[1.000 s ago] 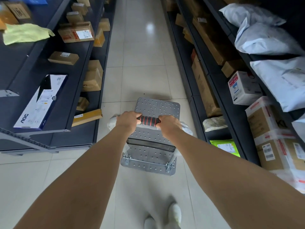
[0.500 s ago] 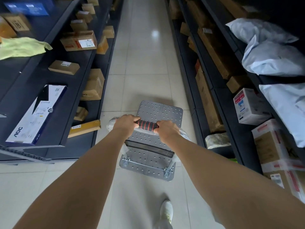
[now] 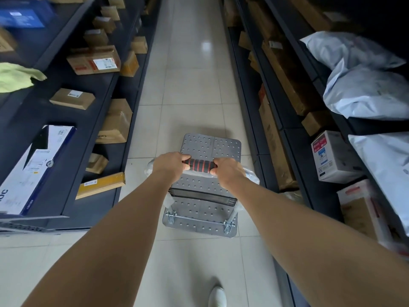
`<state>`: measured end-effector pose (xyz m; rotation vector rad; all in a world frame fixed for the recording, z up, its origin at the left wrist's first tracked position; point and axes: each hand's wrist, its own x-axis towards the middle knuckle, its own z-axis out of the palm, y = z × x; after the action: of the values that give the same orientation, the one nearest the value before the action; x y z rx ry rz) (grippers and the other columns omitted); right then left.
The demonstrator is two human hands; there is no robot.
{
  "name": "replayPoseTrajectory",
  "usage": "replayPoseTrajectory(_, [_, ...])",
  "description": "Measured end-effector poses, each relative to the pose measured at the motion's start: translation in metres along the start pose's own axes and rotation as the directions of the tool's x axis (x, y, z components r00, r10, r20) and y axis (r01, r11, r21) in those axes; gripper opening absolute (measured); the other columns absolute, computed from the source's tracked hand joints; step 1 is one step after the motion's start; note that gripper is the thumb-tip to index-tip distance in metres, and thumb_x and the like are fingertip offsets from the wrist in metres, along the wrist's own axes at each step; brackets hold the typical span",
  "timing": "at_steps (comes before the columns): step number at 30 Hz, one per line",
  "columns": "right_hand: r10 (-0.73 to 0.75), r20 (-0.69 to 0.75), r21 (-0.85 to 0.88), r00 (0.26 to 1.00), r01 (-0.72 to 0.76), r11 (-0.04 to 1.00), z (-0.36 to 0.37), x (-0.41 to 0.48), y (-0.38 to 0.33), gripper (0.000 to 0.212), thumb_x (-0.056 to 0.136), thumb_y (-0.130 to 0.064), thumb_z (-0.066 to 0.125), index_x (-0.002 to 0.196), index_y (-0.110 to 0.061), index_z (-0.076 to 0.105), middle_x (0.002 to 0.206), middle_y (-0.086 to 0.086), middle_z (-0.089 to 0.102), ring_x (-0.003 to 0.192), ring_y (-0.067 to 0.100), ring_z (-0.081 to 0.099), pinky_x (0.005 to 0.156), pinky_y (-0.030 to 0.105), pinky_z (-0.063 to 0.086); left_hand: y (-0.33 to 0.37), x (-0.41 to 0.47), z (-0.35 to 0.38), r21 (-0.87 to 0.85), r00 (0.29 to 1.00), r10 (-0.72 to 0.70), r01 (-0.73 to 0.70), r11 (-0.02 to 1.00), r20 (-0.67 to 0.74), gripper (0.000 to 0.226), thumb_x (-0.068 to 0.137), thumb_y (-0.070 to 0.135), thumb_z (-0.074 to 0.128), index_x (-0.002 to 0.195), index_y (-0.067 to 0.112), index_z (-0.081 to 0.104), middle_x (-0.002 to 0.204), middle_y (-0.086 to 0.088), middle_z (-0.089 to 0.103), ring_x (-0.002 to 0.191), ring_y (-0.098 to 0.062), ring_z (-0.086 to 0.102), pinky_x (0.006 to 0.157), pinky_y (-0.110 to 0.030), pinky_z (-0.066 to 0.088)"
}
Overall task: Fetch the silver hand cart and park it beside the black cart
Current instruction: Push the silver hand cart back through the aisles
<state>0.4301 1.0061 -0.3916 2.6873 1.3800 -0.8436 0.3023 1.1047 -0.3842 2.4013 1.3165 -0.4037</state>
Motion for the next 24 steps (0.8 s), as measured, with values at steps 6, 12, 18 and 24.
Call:
replayPoseTrajectory(6, [0.033, 0.004, 0.021, 0.999, -0.033, 0.999, -0.017, 0.03, 0.019, 0.035, 0.09, -0.008, 0.06, 0.122, -0.022, 0.054, 0.102, 0.006, 0.06, 0.096, 0.024, 0.06, 0.077, 0.03, 0.052, 0.021, 0.033, -0.001, -0.01, 0.998, -0.058, 0.058, 0.998, 0.031, 0.033, 0.093, 0.042, 0.051, 0.123, 0.056, 0.046, 0.112, 0.003, 0.065, 0.099, -0.029, 0.061, 0.084, -0.052, 0.052])
replayPoseTrajectory(12, [0.06, -0.017, 0.048, 0.998, -0.059, 0.997, -0.03, 0.056, 0.03, 0.035, 0.09, -0.007, 0.058, 0.119, -0.025, 0.053, 0.098, 0.007, 0.058, 0.091, 0.024, 0.06, 0.074, 0.032, 0.054, 0.039, 0.052, -0.019, 0.055, 0.998, 0.043, -0.046, 0.997, 0.053, 0.034, 0.098, 0.036, 0.047, 0.13, 0.046, 0.046, 0.115, -0.001, 0.064, 0.103, -0.029, 0.061, 0.086, -0.038, 0.049])
replayPoseTrajectory(18, [0.074, -0.002, 0.002, 0.997, -0.074, 0.997, -0.054, 0.09, 0.034, 0.036, 0.09, -0.004, 0.057, 0.121, -0.021, 0.051, 0.099, 0.008, 0.056, 0.098, 0.026, 0.06, 0.077, 0.033, 0.052, 0.054, 0.09, -0.04, 0.129, 0.993, 0.1, -0.108, 0.986, 0.064, 0.032, 0.099, 0.017, 0.045, 0.128, 0.029, 0.052, 0.114, -0.004, 0.063, 0.104, -0.026, 0.06, 0.077, -0.03, 0.042])
replayPoseTrajectory(24, [0.073, -0.043, 0.003, 0.996, -0.073, 0.997, -0.068, 0.126, 0.024, 0.035, 0.09, -0.006, 0.059, 0.121, -0.023, 0.053, 0.093, 0.005, 0.056, 0.097, 0.025, 0.06, 0.076, 0.033, 0.052, 0.049, 0.13, -0.061, 0.106, 0.993, 0.098, -0.104, 0.989, 0.067, 0.034, 0.1, 0.02, 0.046, 0.132, 0.031, 0.051, 0.121, -0.004, 0.062, 0.109, -0.027, 0.059, 0.078, -0.029, 0.039])
